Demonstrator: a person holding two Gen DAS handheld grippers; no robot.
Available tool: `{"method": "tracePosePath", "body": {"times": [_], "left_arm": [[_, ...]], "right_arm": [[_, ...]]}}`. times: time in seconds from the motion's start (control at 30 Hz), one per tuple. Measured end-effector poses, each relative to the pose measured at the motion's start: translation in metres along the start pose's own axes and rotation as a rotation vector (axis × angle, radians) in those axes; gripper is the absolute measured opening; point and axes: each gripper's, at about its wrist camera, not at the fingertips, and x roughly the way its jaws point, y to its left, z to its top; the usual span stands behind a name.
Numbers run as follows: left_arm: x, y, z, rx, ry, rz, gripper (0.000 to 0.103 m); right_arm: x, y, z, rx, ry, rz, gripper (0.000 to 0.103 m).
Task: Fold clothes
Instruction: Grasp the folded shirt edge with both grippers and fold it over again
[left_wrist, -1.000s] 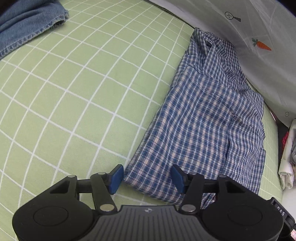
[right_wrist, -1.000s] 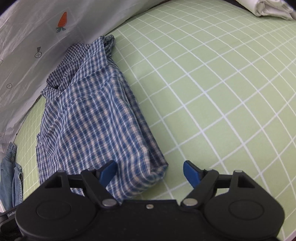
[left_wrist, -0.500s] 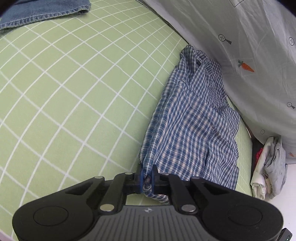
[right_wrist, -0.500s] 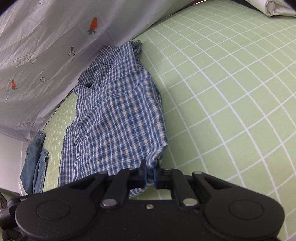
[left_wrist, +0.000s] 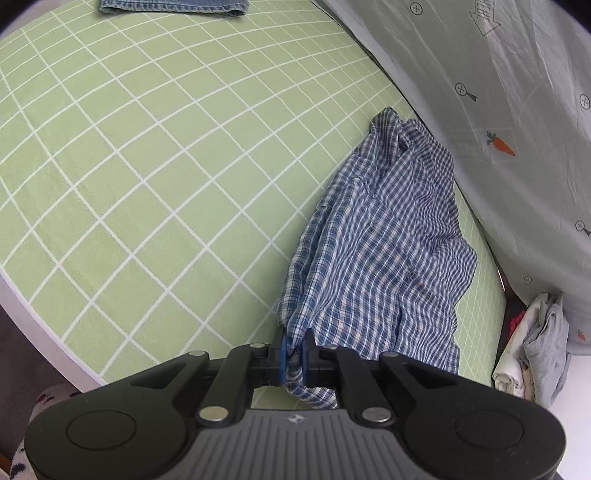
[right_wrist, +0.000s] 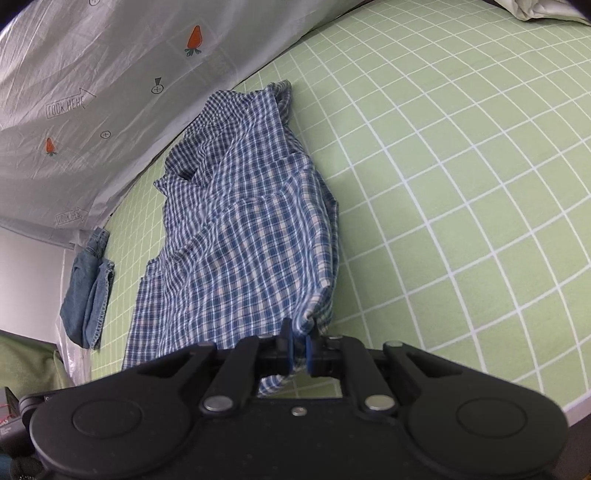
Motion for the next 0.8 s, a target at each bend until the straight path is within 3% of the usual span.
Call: {"method": "tracePosePath", "body": {"times": [0.13,0.27,0.4,0.63,0.8], "left_arm": [[-0.016,-0.014,0.002,-0.088,-0.060,0.000,0.007],[-0.023,-0.038,0.006,-0.094,-0.140,0.028,0.007],[-0.020,-0.057,0.016,-0.128,-0.161,0.017,0.007],[-0.016,-0.094,0.058,-0.101,-0.181,-0.050,0.006],[0.001,-0.123,0.098,-0.056,-0.193,-0.097,0.006]], "right_arm": [[-0.005,-0.004,0.014,0.009,0.035,0.079,0.006],[-0.005,-0.009,0.031,0.040,0.066,0.167,0.006],[-0.004,-0.011,0.052,0.100,0.081,0.217,0.006],[-0.004,0.005,0.096,0.158,0.030,0.279,0.006],[0.015,0.021,0.135,0.154,-0.026,0.263,0.006]]}}
